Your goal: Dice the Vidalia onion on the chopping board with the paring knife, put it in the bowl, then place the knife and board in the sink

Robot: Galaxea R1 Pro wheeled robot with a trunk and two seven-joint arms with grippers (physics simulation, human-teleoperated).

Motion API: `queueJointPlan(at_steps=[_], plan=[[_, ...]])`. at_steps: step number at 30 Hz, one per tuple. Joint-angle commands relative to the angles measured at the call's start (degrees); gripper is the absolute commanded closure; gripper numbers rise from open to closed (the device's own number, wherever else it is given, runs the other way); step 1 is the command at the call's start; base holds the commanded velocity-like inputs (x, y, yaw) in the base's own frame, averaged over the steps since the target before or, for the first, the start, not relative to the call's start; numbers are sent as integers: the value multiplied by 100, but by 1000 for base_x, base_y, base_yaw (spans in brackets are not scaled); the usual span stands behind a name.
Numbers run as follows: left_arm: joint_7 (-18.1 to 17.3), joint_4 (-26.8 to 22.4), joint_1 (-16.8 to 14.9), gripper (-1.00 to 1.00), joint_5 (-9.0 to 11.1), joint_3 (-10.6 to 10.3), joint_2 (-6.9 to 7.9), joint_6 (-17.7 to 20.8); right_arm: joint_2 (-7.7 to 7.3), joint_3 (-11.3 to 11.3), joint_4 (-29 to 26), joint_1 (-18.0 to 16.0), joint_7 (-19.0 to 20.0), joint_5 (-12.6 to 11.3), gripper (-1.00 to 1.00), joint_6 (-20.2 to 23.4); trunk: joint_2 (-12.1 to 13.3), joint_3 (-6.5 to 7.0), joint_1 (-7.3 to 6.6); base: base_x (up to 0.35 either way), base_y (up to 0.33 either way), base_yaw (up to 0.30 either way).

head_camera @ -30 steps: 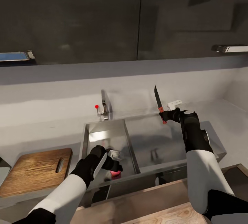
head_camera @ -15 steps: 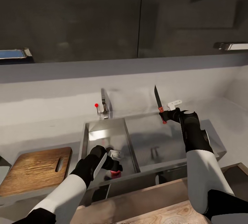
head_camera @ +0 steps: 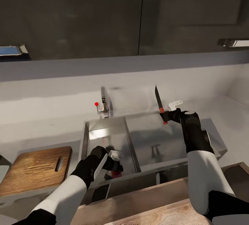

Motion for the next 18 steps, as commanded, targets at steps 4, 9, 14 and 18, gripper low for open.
queueJointPlan(at_steps=[4, 9, 14, 18], plan=[[13, 2, -5, -100, 14, -3, 0, -139, 7, -20, -8, -7, 57, 57, 100, 5, -13, -41, 3, 0, 0, 0], [14, 4, -5, -100, 14, -3, 0, -189, 7, -13, -8, -7, 57, 57, 100, 5, -13, -52, 3, 0, 0, 0], [15, 4, -5, -100, 13, -3, 0, -200, 7, -12, -8, -7, 57, 57, 100, 5, -13, -59, 3, 0, 0, 0], [24, 4, -5, -100, 14, -3, 0, -202, 7, -11, -8, -7, 57, 57, 100, 5, -13, -86, 3, 0, 0, 0]])
